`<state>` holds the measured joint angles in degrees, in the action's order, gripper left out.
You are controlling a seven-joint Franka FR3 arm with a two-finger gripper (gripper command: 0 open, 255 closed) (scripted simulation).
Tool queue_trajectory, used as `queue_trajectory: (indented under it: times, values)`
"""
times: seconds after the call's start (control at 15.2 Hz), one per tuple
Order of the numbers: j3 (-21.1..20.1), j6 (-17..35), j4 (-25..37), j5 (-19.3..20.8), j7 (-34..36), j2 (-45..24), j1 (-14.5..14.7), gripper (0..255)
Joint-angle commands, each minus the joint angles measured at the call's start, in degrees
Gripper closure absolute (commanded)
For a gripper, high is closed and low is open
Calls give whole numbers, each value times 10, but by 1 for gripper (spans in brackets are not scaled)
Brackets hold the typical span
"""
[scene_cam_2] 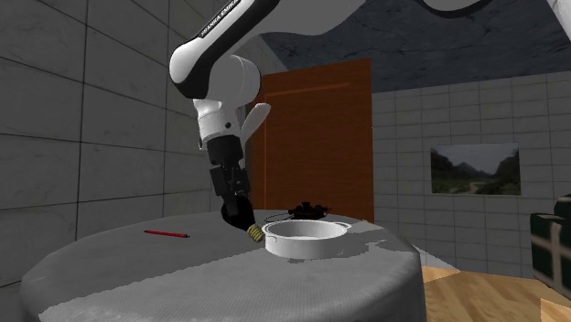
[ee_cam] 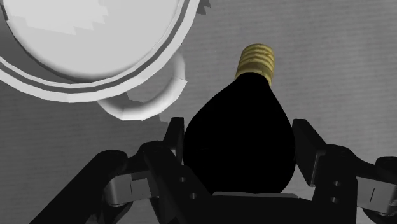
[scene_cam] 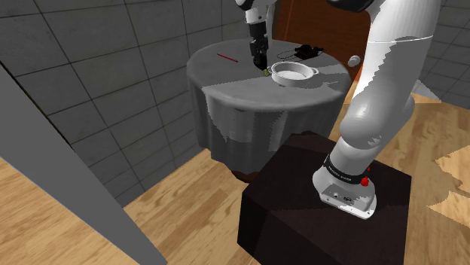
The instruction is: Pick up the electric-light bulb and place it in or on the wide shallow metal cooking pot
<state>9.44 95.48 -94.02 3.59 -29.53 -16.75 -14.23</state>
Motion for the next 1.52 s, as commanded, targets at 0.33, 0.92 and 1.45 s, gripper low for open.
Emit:
queue_trajectory:
  times: [0.33, 0.92, 1.45]
  values:
    - [1, -51, 43, 1, -4, 8, 0, 255]
    - [48, -44, 33, 17, -101, 23, -52, 255]
    - [85, -27, 35, 20, -168, 11, -84, 255]
